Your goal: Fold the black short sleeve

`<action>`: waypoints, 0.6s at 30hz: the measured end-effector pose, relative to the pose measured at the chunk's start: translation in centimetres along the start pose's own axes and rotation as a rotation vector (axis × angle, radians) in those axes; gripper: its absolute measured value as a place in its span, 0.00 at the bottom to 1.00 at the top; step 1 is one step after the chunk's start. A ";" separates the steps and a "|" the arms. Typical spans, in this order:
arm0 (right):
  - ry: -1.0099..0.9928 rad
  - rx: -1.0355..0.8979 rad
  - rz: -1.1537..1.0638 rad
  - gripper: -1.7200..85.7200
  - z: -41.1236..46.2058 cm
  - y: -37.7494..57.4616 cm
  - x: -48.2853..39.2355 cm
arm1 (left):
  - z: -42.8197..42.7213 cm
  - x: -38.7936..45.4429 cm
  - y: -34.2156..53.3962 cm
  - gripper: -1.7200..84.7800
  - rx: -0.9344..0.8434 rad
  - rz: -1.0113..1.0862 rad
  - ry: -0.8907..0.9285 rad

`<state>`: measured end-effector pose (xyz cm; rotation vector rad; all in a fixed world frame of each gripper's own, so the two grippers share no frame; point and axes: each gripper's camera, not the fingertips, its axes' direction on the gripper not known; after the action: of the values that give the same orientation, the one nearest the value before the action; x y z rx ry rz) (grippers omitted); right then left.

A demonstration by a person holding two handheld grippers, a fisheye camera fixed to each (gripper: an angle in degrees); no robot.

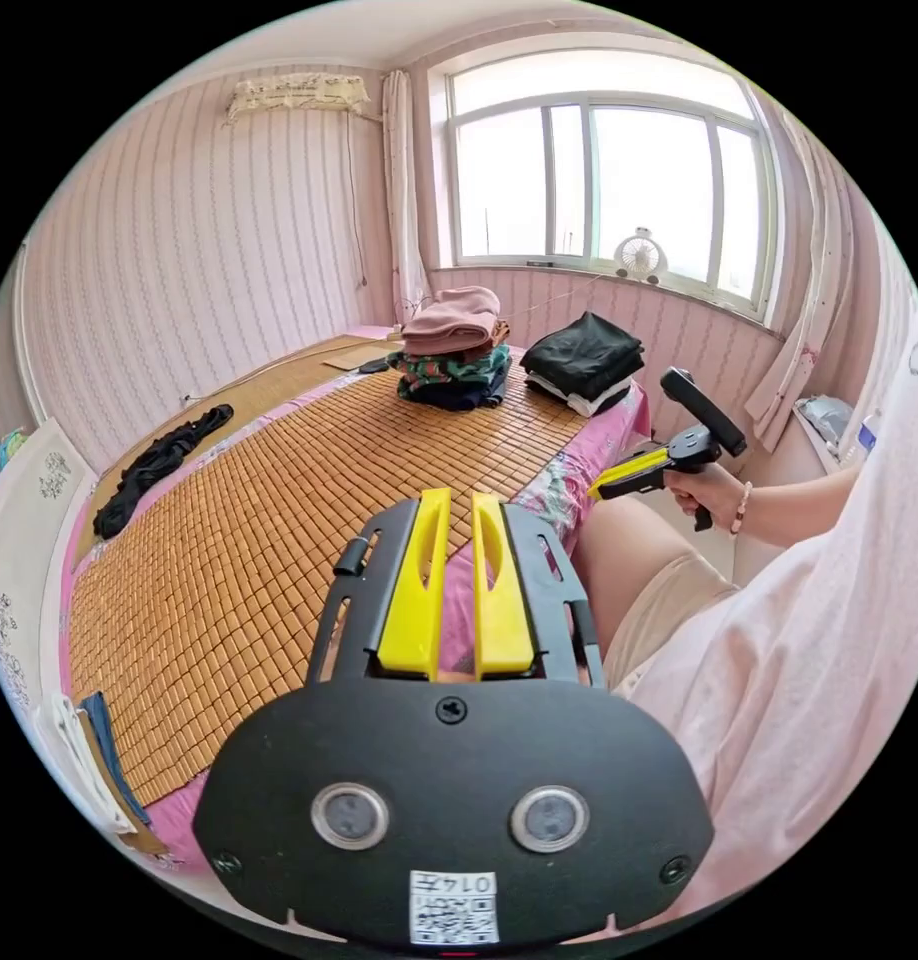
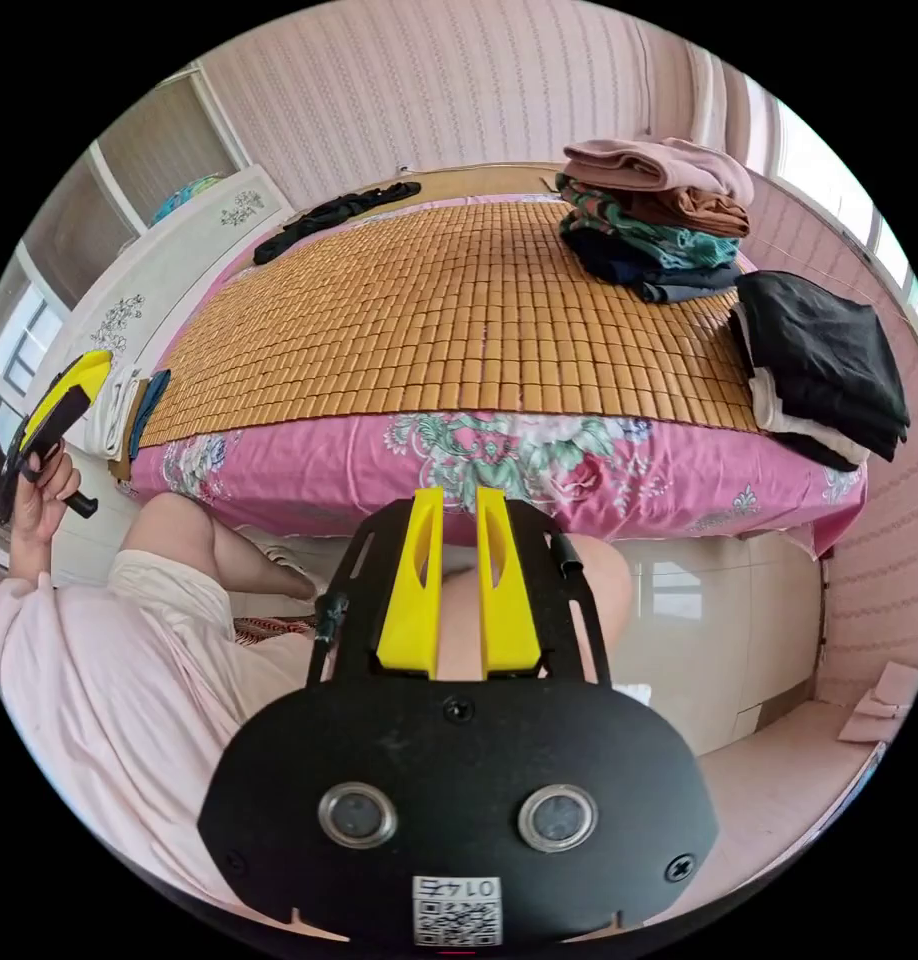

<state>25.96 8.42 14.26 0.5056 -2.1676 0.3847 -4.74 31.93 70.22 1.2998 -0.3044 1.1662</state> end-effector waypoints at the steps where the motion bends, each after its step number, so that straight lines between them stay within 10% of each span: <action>1: 0.014 0.011 0.027 0.09 -1.5 -0.7 1.9 | 1.4 1.2 -1.1 0.08 -0.027 0.031 -0.005; 18: 0.118 0.128 0.110 0.17 -21.5 -28.8 24.1 | 24.5 11.6 -20.5 0.12 -0.036 0.216 0.252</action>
<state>41.13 -12.46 49.02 0.4244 -2.0699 0.6018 26.79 20.13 74.74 1.0931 -0.2832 1.4855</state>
